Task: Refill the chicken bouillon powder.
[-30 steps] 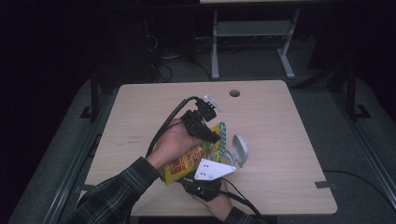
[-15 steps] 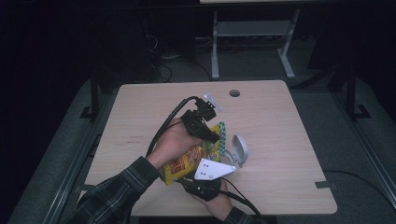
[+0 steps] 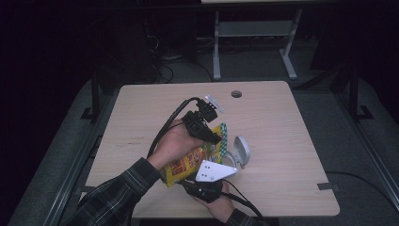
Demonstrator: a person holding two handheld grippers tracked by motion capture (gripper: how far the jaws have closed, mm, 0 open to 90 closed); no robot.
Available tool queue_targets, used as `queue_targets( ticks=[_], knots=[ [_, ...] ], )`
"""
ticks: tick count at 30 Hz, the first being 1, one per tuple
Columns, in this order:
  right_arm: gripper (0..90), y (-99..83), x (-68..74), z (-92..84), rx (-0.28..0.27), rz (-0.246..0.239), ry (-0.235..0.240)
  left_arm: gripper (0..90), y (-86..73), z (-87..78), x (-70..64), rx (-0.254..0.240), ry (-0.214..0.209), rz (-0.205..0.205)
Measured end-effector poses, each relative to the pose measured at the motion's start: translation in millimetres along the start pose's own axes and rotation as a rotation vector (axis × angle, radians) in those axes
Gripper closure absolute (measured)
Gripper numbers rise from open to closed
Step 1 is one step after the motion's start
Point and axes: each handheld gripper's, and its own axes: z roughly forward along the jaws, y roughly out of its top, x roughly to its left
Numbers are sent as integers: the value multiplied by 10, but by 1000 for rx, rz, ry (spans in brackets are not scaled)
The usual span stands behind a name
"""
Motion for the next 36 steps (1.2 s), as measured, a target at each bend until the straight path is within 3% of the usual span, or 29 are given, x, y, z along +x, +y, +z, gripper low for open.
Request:
queue_targets(
  ticks=[36],
  knots=[
    [900, 17, -18, -26, -11, -4, -5, 899, 60, 13, -23, 15, 3, 9]
  ],
)
